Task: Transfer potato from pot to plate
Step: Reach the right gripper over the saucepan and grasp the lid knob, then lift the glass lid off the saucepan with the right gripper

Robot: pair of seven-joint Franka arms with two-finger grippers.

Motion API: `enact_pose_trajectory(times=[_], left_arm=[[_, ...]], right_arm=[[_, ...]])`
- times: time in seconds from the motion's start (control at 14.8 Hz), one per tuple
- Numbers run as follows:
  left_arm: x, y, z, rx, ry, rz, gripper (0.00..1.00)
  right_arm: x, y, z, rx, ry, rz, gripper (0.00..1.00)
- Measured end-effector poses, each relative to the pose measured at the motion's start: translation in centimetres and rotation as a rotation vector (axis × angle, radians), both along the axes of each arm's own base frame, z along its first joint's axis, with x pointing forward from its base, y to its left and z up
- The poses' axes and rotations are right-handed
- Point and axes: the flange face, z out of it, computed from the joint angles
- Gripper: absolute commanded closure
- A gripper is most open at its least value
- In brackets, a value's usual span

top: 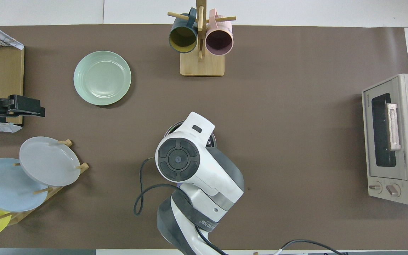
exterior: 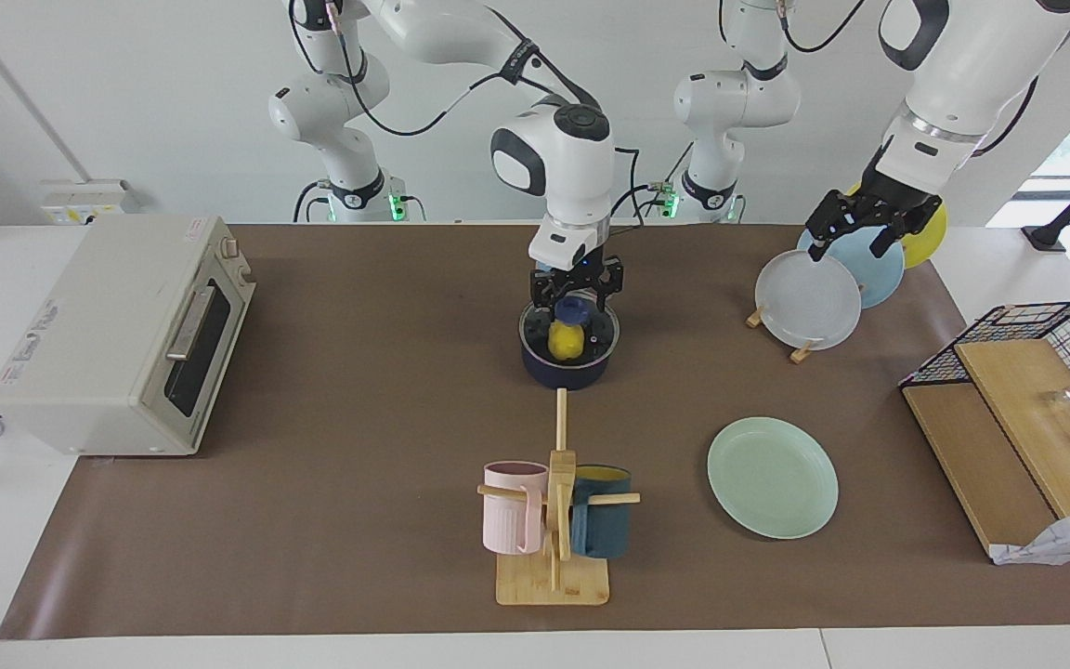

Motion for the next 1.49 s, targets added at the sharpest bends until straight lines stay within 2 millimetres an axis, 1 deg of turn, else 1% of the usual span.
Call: enact_pose_trajectory(times=[0.07, 0.34, 0.41, 0.61, 0.74, 0.88, 0.95, 1.02, 1.08, 1.15, 1.22, 1.35, 1.49], left_arm=[[0.0, 0.0, 0.0, 0.000, 0.000, 0.000, 0.00], [0.0, -0.1, 0.0, 0.000, 0.000, -0.001, 0.00], [0.0, -0.1, 0.0, 0.000, 0.000, -0.001, 0.00], [0.0, -0.1, -0.1, 0.000, 0.001, -0.001, 0.00], [-0.1, -0.3, -0.1, 0.000, 0.002, -0.005, 0.00], [-0.1, -0.6, -0.1, 0.001, 0.002, -0.011, 0.00], [-0.1, -0.8, -0.1, 0.001, 0.002, -0.014, 0.00], [-0.2, -0.9, -0.1, 0.001, 0.002, -0.017, 0.00], [-0.2, -1.1, -0.1, 0.001, 0.002, -0.021, 0.00], [-0.3, -1.7, -0.1, 0.001, 0.002, -0.031, 0.00], [-0.4, -2.6, -0.2, 0.001, 0.003, -0.045, 0.00], [-0.9, -5.1, -0.3, 0.001, 0.009, -0.038, 0.00], [-1.5, -7.8, -0.4, 0.000, 0.016, -0.020, 0.00]], right_arm=[[0.0, 0.0, 0.0, 0.000, 0.000, 0.000, 0.37], [0.2, -0.2, 0.0, -0.005, -0.004, -0.001, 0.58], [0.2, -0.2, 0.0, -0.005, -0.004, -0.001, 0.60], [0.2, -0.2, 0.1, -0.006, -0.005, 0.002, 0.60], [0.3, -0.3, 0.6, -0.019, -0.004, 0.007, 0.60], [0.6, -0.3, 2.4, -0.040, 0.010, 0.012, 0.60], [1.1, -0.8, 3.5, -0.048, 0.013, 0.019, 0.60], [2.1, -1.8, 4.6, -0.054, 0.015, 0.029, 0.60], [3.3, -3.3, 5.3, -0.058, 0.014, 0.036, 0.60], [5.0, -5.4, 5.8, -0.062, 0.013, 0.041, 0.60], [6.8, -8.0, 5.9, -0.067, 0.014, 0.046, 0.60], [10.3, -14.1, 5.8, -0.076, 0.034, 0.073, 0.59], [12.8, -20.0, 5.4, -0.089, 0.053, 0.101, 0.58]])
